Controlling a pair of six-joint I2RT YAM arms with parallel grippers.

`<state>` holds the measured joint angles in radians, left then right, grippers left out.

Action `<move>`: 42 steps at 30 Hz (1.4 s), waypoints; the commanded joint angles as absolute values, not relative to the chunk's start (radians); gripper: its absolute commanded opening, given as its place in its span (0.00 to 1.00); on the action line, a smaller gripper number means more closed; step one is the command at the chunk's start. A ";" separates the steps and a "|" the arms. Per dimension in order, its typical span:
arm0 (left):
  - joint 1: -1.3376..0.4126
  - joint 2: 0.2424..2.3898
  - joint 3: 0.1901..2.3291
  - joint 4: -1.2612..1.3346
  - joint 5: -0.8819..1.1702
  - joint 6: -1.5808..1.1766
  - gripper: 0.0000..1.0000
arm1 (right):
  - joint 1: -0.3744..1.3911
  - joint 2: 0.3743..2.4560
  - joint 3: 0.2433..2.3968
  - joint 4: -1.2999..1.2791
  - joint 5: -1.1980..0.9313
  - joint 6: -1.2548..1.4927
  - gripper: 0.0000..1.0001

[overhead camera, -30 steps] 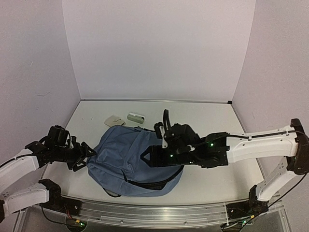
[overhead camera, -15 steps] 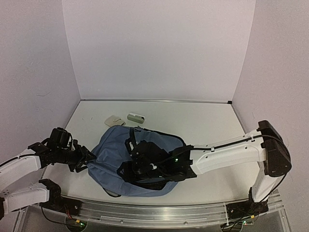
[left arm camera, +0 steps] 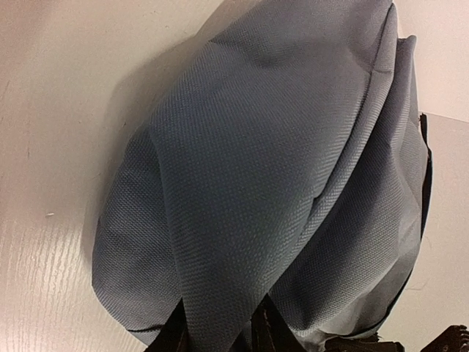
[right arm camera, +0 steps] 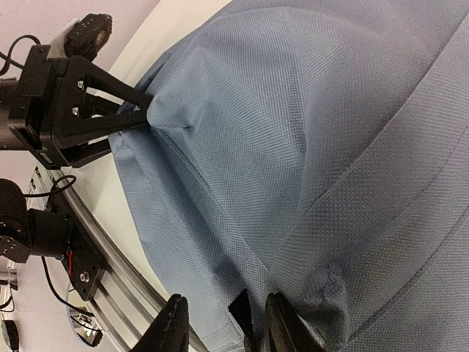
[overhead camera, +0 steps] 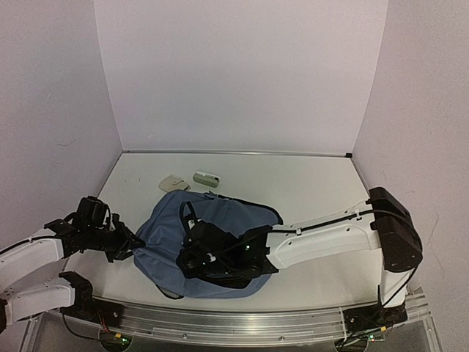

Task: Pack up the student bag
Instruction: Zip the student bag at the center of the board.

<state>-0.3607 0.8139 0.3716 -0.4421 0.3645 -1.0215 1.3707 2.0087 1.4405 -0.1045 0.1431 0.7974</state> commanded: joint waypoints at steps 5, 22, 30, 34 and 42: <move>-0.359 0.819 0.369 -0.393 0.364 -1.022 0.07 | 1.386 2.030 1.490 -0.152 0.249 0.800 0.14; -0.294 0.968 0.451 -0.391 0.235 -0.939 0.00 | 1.437 1.746 1.265 -0.180 0.376 0.920 0.00; -0.201 0.954 0.473 -0.444 0.219 -0.879 0.00 | 1.442 1.595 1.107 -0.195 0.518 1.038 0.00; -0.156 0.921 0.471 -0.480 0.215 -0.860 0.00 | 1.442 1.519 1.053 -0.207 0.571 1.068 0.00; -0.119 0.888 0.484 -0.526 0.198 -0.845 0.00 | 1.380 1.434 0.961 -0.247 0.599 1.117 0.00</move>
<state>-0.1513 0.9020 0.4376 -0.4915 0.3286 -0.8688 1.4308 1.5028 1.0081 -0.2030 0.5231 1.0708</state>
